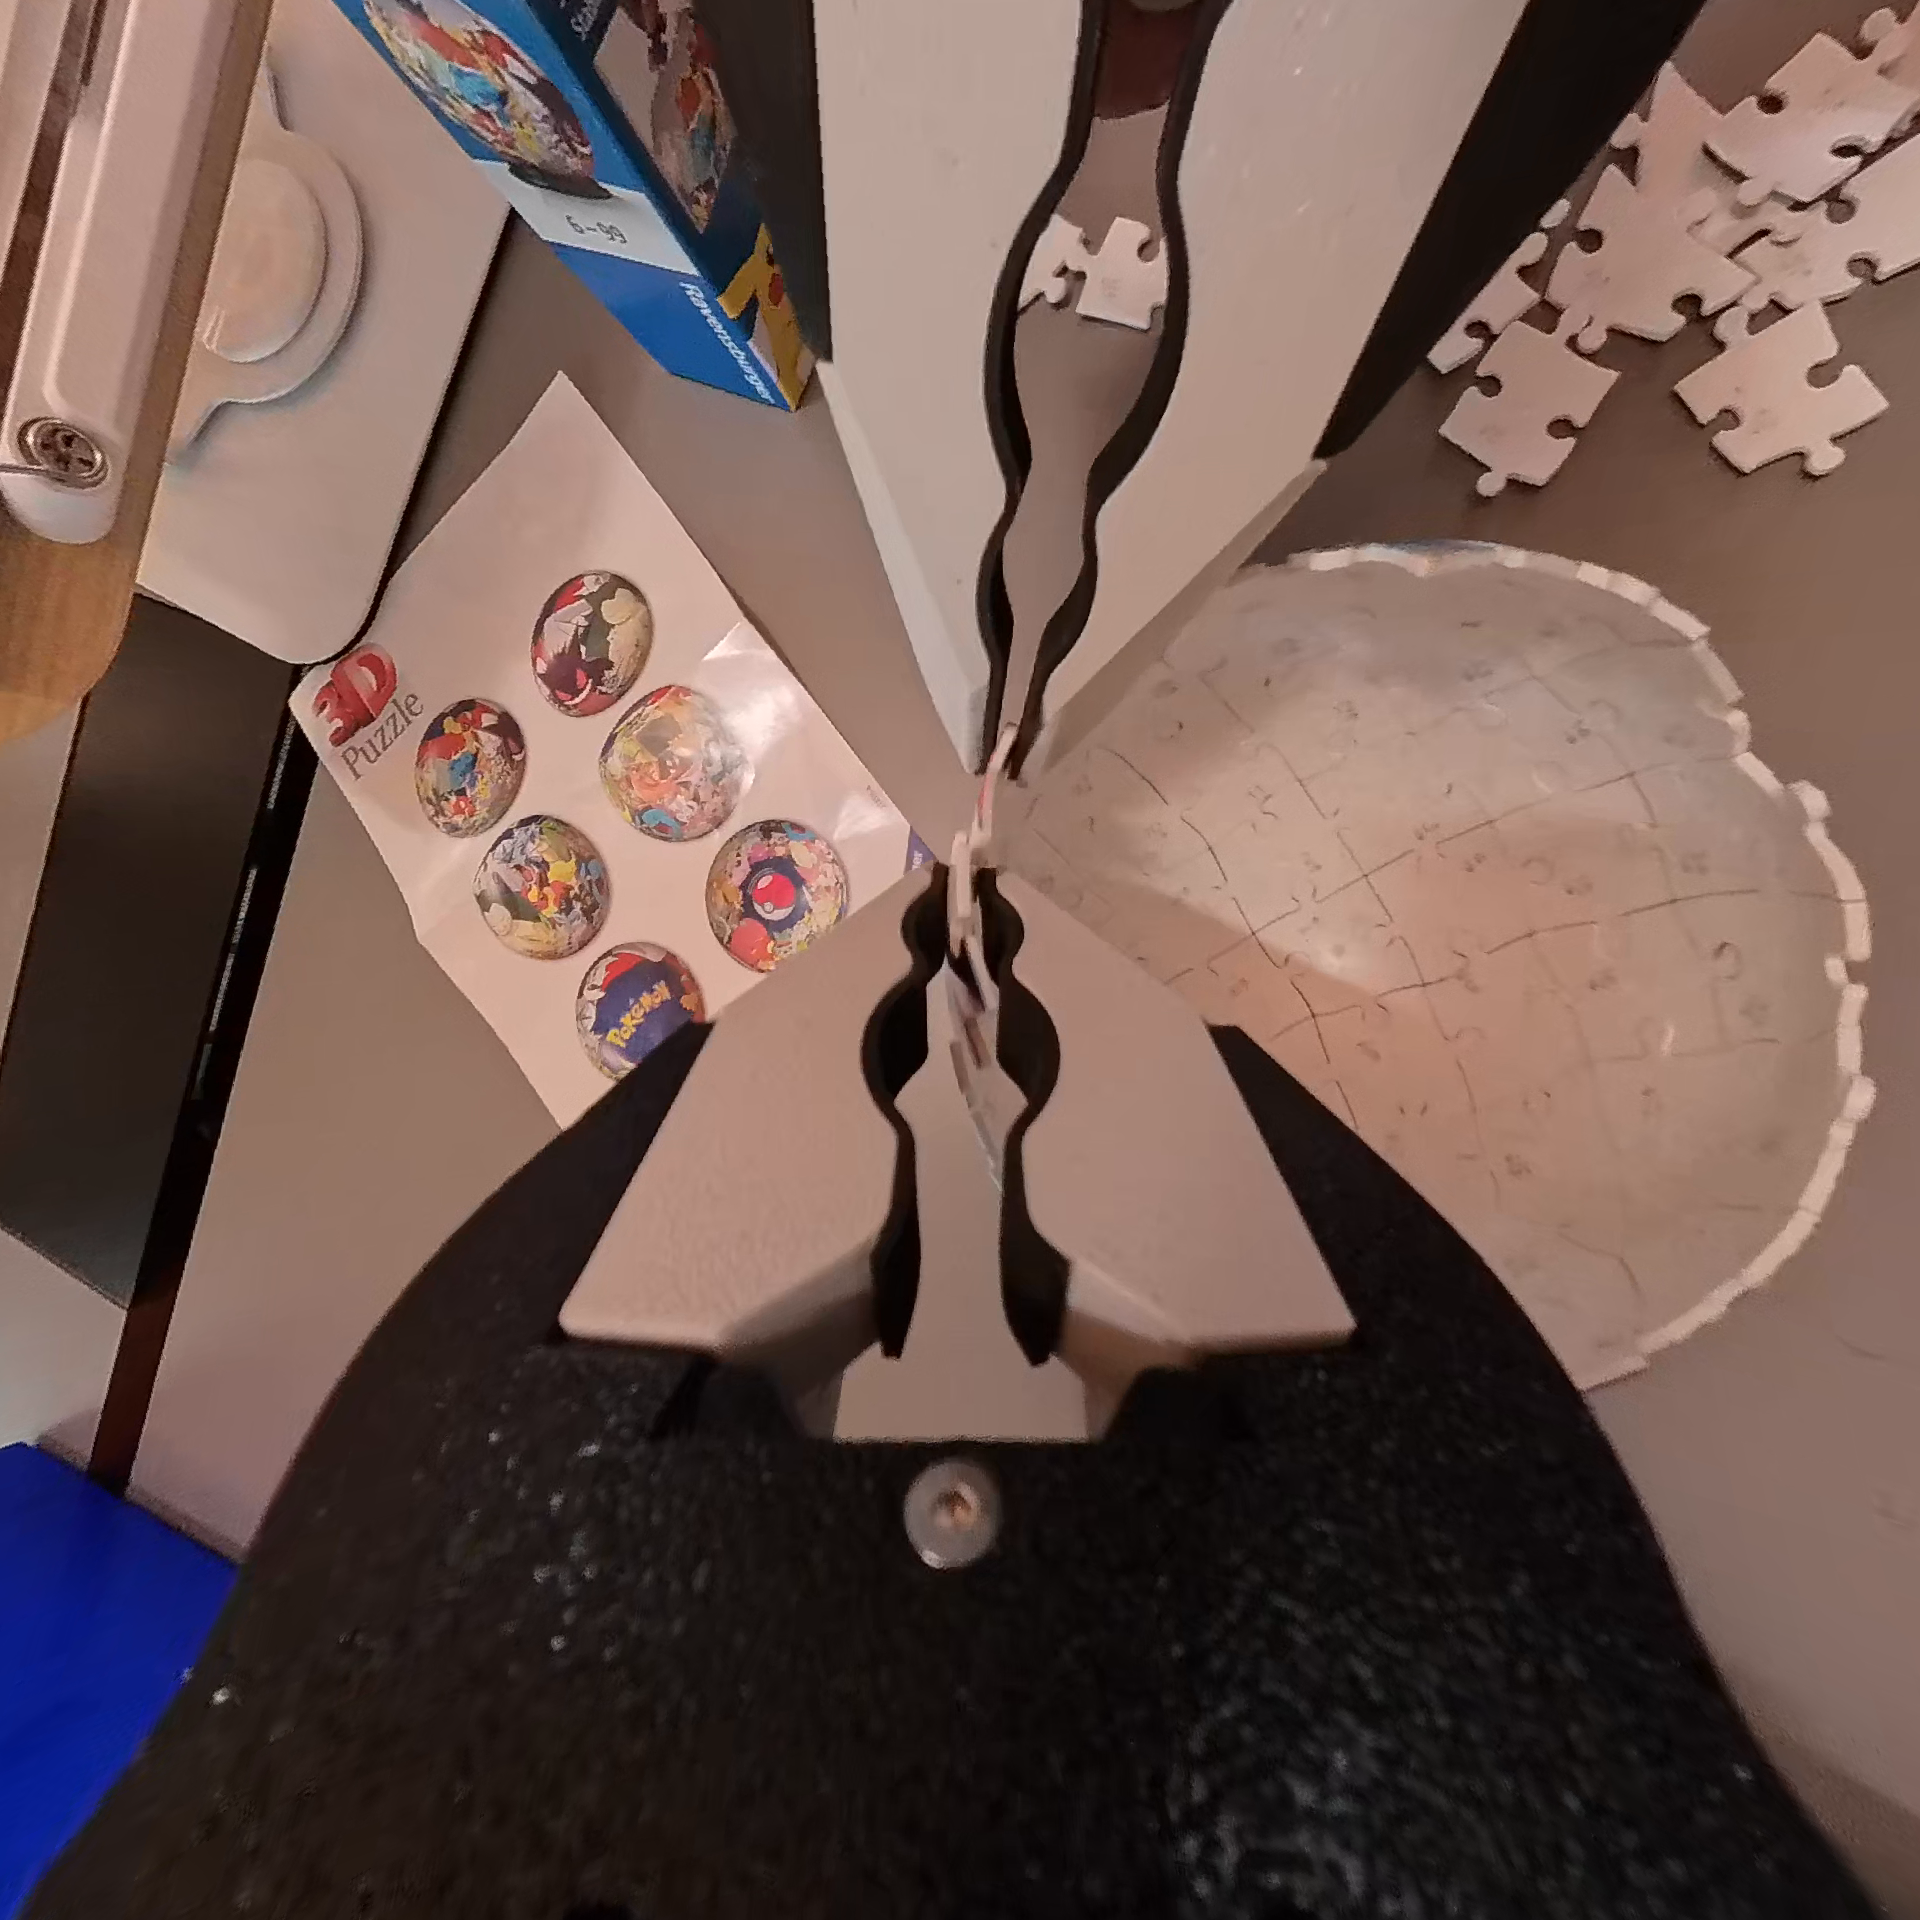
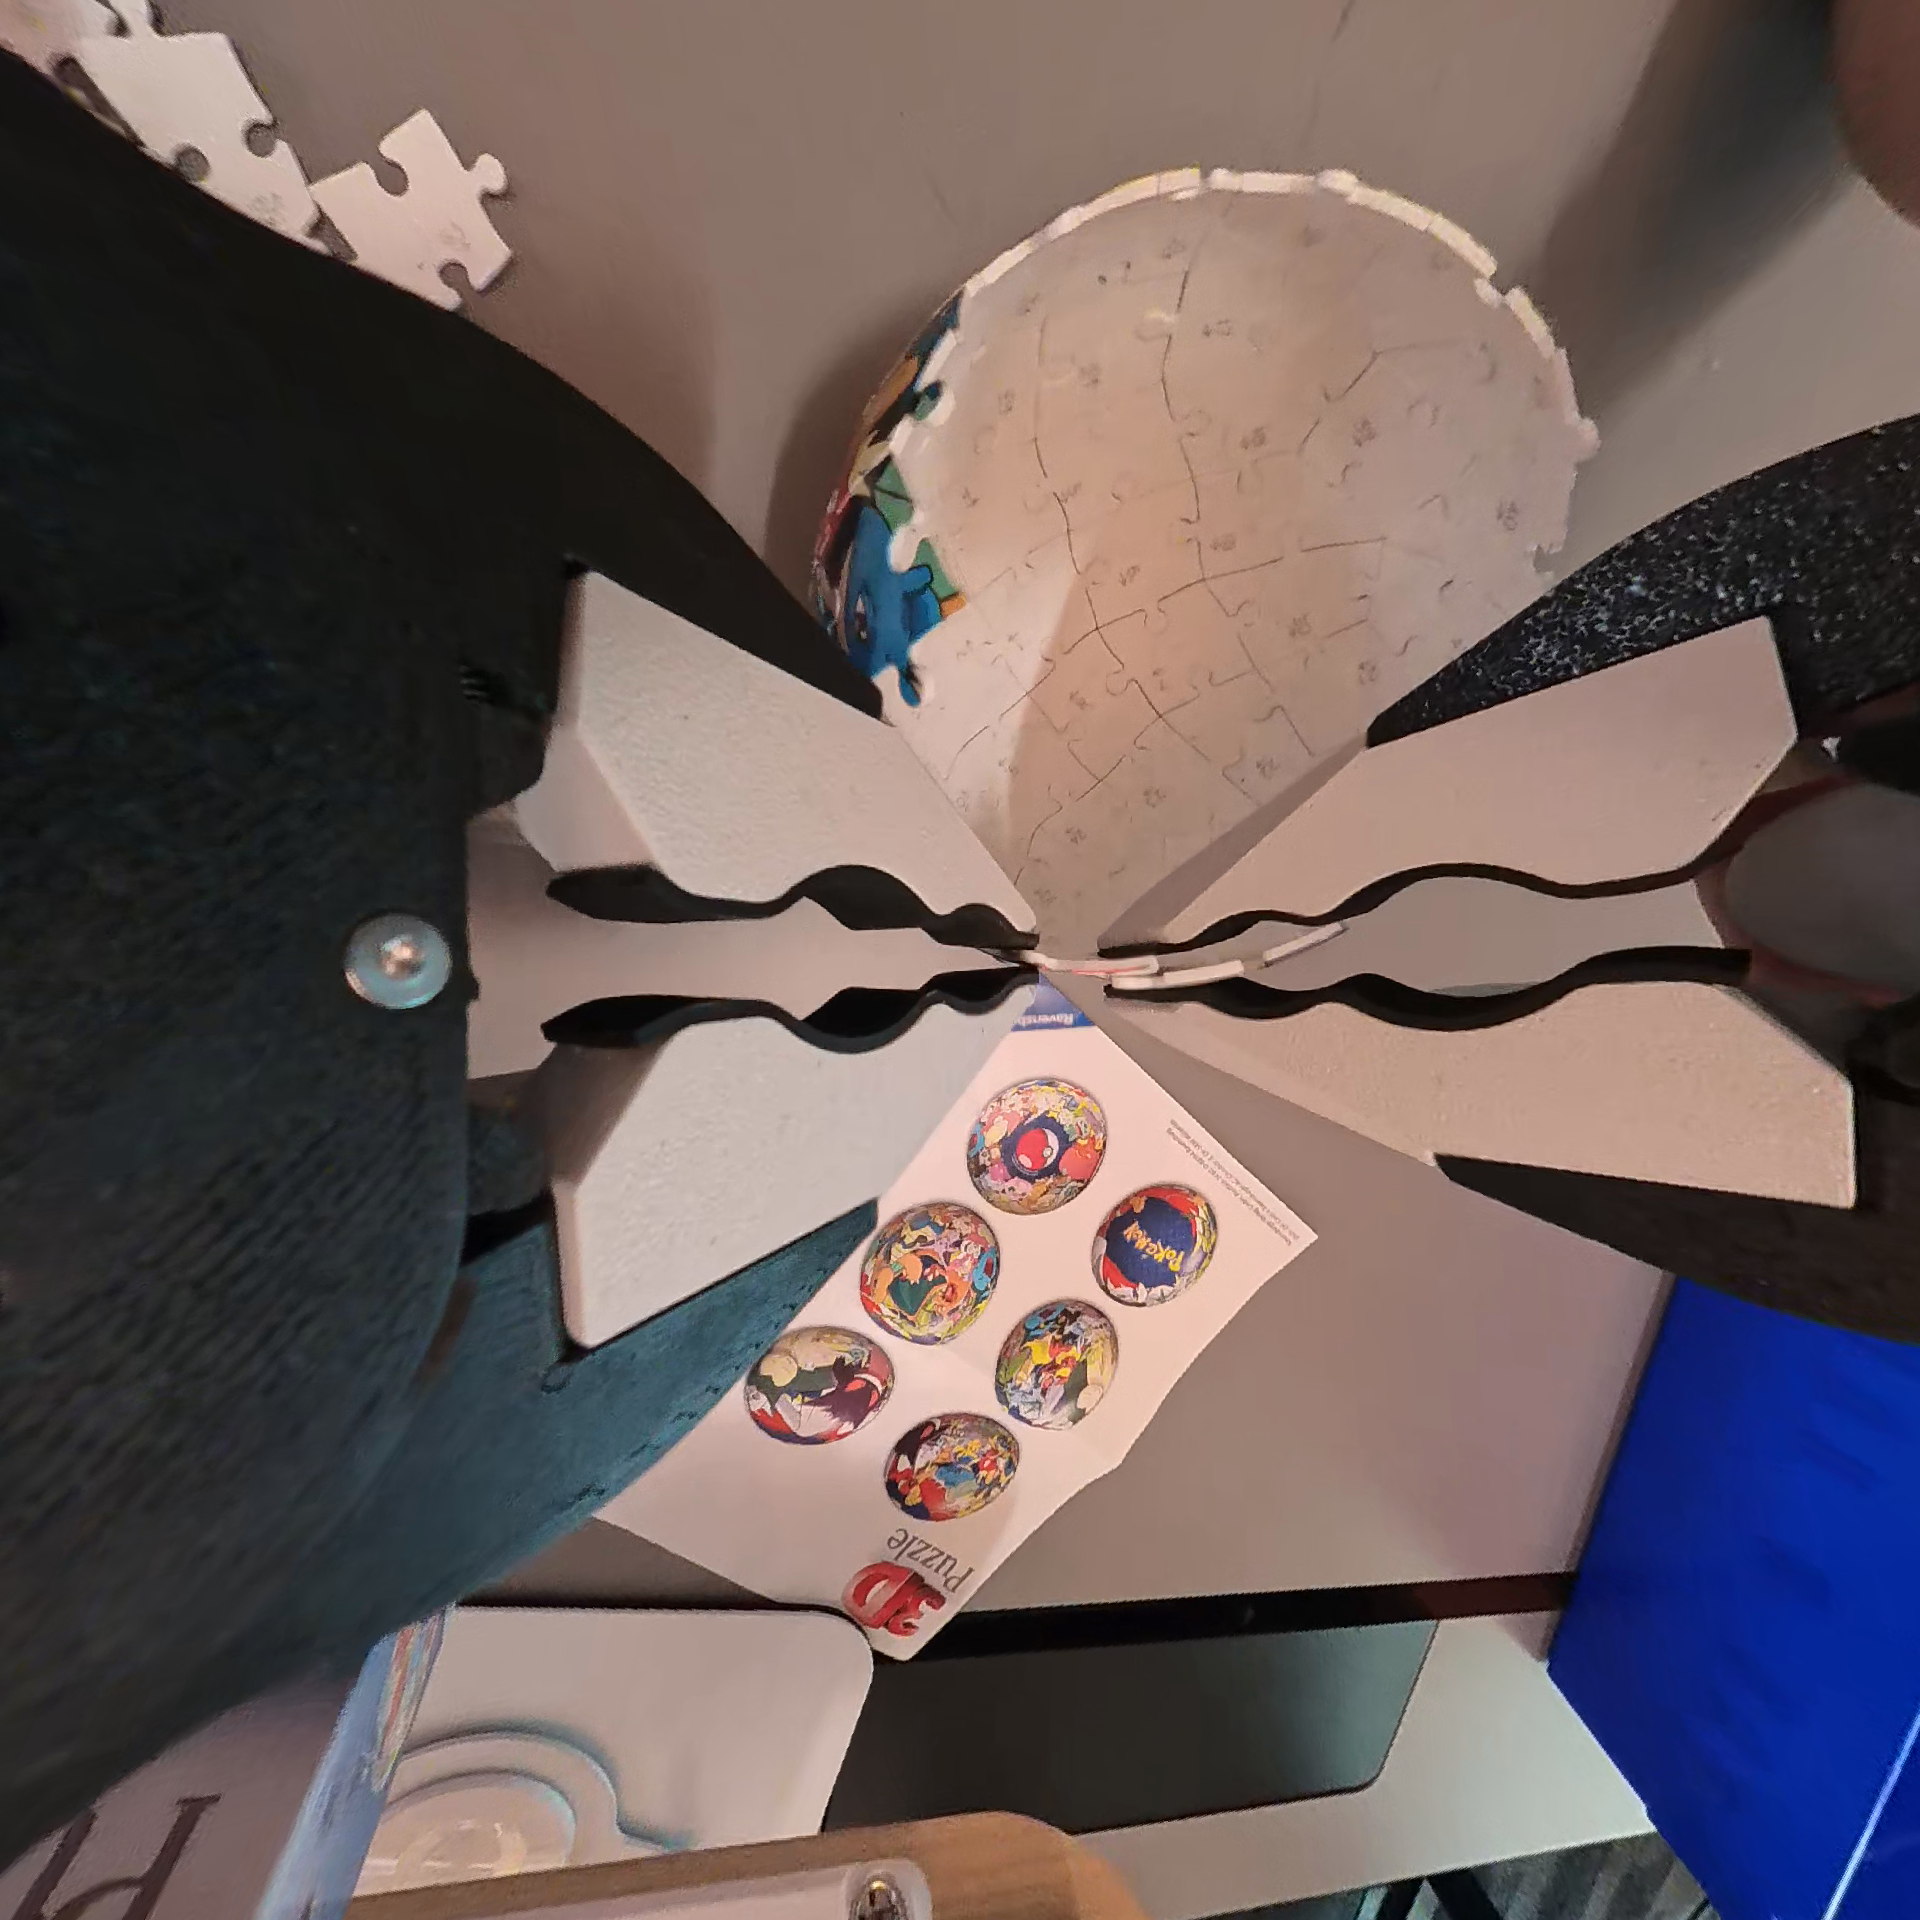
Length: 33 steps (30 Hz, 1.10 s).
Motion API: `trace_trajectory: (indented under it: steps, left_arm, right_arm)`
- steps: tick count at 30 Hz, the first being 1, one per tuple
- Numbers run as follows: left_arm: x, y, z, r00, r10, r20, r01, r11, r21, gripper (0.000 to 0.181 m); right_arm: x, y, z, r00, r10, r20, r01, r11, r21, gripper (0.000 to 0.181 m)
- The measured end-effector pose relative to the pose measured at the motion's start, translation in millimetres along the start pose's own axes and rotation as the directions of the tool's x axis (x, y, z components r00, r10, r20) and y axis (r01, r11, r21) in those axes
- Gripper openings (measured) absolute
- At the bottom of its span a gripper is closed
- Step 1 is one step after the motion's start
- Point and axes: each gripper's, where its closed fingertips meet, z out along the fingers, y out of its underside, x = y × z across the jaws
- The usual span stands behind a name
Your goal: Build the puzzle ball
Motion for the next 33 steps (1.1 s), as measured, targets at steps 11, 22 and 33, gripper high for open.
trace_trajectory:
  steps: [11,22,33]
  left_arm:
    - [-2,1,0,1.000,-0.015,0.002,0.015,1.000,0.003,0.003]
    - [-5,1,-1,1.000,-0.024,0.016,0.024,1.000,0.003,0.003]
    - [-10,2,0,0.998,-0.050,0.026,0.050,0.999,0.008,0.005]
  right_arm:
    - [5,3,8,0.989,0.145,0.001,-0.145,0.989,-0.003,0.024]
    - [3,5,17,0.952,0.276,0.132,-0.268,0.960,-0.077,0.010]
    - [8,5,19,0.962,0.245,0.120,-0.236,0.968,-0.087,0.003]
